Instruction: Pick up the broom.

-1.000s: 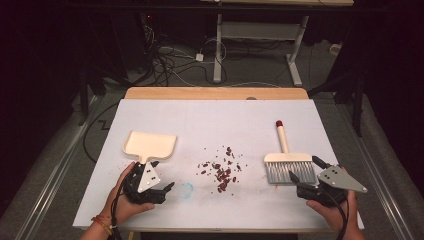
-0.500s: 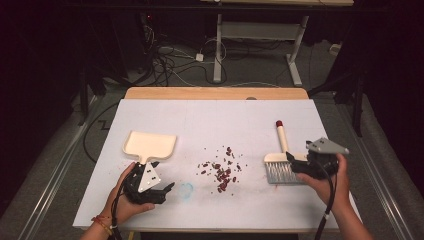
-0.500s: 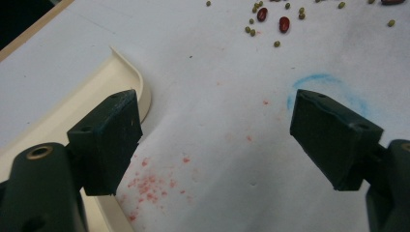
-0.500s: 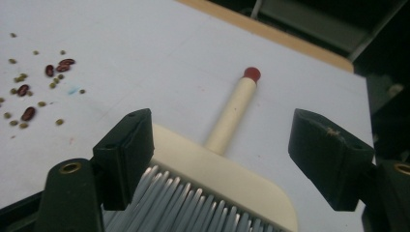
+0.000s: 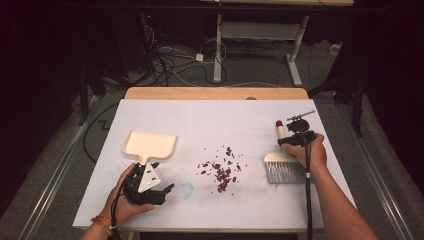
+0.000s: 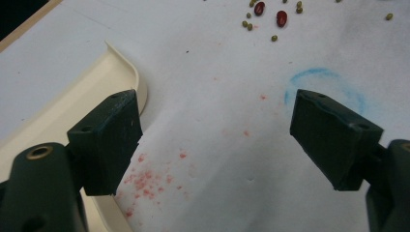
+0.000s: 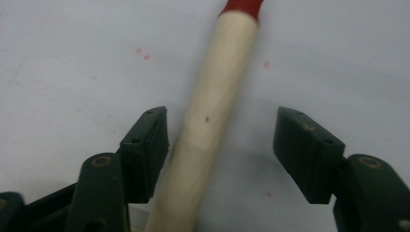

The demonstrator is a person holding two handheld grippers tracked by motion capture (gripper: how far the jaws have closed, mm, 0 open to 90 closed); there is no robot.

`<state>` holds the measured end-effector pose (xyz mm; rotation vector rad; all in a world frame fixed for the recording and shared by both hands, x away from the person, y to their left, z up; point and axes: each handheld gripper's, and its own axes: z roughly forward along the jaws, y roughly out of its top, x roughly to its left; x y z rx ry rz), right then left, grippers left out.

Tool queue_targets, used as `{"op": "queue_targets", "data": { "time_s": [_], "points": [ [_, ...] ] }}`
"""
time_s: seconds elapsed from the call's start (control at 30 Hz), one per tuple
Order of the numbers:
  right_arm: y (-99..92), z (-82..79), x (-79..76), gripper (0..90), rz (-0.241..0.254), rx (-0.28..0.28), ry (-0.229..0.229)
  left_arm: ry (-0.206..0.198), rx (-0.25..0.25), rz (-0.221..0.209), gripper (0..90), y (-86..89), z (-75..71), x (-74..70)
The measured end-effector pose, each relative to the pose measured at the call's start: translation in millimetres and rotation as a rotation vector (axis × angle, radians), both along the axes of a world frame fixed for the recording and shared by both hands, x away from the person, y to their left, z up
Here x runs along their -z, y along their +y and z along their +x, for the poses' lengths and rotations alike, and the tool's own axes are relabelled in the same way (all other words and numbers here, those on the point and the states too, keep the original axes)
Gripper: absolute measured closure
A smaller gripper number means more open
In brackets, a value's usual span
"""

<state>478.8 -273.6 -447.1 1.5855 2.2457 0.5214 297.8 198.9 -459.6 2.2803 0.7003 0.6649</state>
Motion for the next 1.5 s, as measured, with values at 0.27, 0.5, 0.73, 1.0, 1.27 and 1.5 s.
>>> {"op": "queue_targets", "data": {
  "time_s": [0.27, 0.5, 0.73, 1.0, 1.27, 1.5],
  "points": [
    [8.5, 2.7, -1.5, 65.3, -0.002, -0.061, 0.040, 0.005, 0.005, 0.006, 18.0, -0.8, 0.4, 0.7],
    [10.6, -0.8, 0.6, 71.2, 0.009, -0.072, 0.001, 0.010, 0.009, 0.002, 18.0, -2.2, 1.3, 0.7],
    [1.0, -15.9, -4.5, 71.4, 0.060, -0.048, -0.155, 0.013, 0.006, -0.014, 18.0, 0.0, -0.2, -0.4],
    [-6.0, -61.5, -36.8, 71.5, 0.253, -0.057, -0.401, 0.008, 0.010, -0.056, 17.2, -1.1, -2.5, -6.4],
    [5.2, -95.1, -69.1, 71.4, 0.383, -0.147, -0.533, -0.042, 0.028, -0.056, 17.1, -20.9, -11.4, -20.3],
    [29.6, -111.2, -76.7, 71.3, 0.399, -0.204, -0.576, -0.023, 0.139, -0.139, 19.6, -63.3, -9.7, -44.4]
  ]
}}
